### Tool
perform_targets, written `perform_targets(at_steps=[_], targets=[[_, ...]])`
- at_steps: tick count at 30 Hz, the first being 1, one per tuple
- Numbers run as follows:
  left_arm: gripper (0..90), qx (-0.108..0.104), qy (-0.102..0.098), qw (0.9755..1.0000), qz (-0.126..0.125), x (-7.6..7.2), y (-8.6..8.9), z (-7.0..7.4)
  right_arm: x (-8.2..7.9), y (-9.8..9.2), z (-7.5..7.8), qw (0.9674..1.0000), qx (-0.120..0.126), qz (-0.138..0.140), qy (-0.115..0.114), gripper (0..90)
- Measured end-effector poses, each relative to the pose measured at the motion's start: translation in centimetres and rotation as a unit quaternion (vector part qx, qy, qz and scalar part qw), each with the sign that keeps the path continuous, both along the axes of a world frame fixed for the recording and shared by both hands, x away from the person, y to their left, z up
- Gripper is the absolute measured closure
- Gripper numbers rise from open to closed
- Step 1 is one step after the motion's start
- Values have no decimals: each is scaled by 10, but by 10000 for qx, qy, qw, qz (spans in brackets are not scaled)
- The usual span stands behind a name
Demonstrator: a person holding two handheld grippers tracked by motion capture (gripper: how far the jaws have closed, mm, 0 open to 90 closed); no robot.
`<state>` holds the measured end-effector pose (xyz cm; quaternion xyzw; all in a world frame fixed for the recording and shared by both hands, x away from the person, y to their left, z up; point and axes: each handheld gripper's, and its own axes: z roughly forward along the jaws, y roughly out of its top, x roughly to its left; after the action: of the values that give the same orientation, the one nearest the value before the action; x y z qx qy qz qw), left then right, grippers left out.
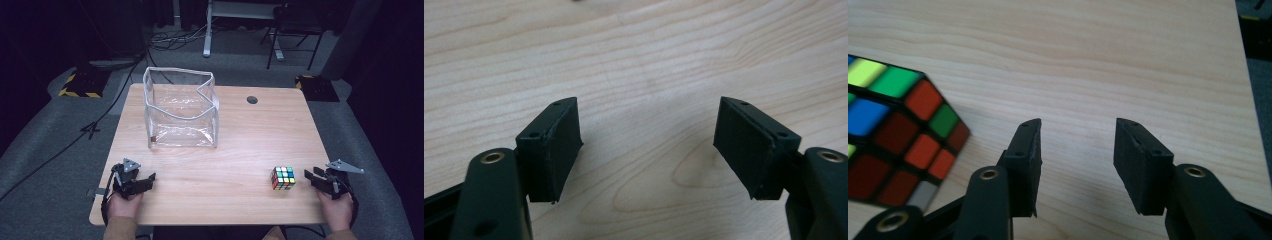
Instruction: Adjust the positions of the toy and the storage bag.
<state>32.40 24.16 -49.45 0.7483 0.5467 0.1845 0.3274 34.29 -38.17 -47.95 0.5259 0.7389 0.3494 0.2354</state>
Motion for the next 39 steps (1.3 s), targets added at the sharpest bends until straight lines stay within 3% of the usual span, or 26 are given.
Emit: perform_targets(at_steps=[3, 6, 9, 13, 15, 17, 20, 25, 28, 34, 39], targets=[[273, -155, -140, 9998, -52, -5, -3, 9, -10, 10, 15, 9997, 8, 212, -133, 527], [277, -124, -205, 9997, -93, -10, -6, 14, -14, 15, 21, 9992, -2, 350, -177, 524], [278, 46, -402, 9990, -171, -20, -8, 25, -20, 30, 35, 9975, -43, 651, -259, 517], [287, -22, -523, 9985, -157, -28, -7, 34, -23, 44, 45, 9958, -51, 872, -290, 517], [288, -49, -573, 9982, -152, -33, -5, 39, -24, 60, 55, 9932, -41, 1105, -367, 519], [288, -85, -649, 9978, -105, -40, -2, 43, -24, 76, 64, 9911, 147, 1273, -360, 522], [290, -145, -726, 9972, -50, -49, 2, 47, -21, 94, 71, 9876, 108, 1509, -428, 523], [296, -90, -724, 9973, 52, -58, 9, 51, -3, 128, 76, 9808, 118, 1893, -443, 530], [296, -109, -722, 9973, 124, -59, 15, 54, 9, 148, 78, 9779, -44, 2031, -493, 535], [306, -94, -716, 9973, 145, -52, 18, 56, 32, 177, 82, 9739, -74, 2230, -403, 557], [308, -131, -636, 9979, 47, -43, 15, 55, 55, 204, 80, 9701, 76, 2408, -302, 561]])
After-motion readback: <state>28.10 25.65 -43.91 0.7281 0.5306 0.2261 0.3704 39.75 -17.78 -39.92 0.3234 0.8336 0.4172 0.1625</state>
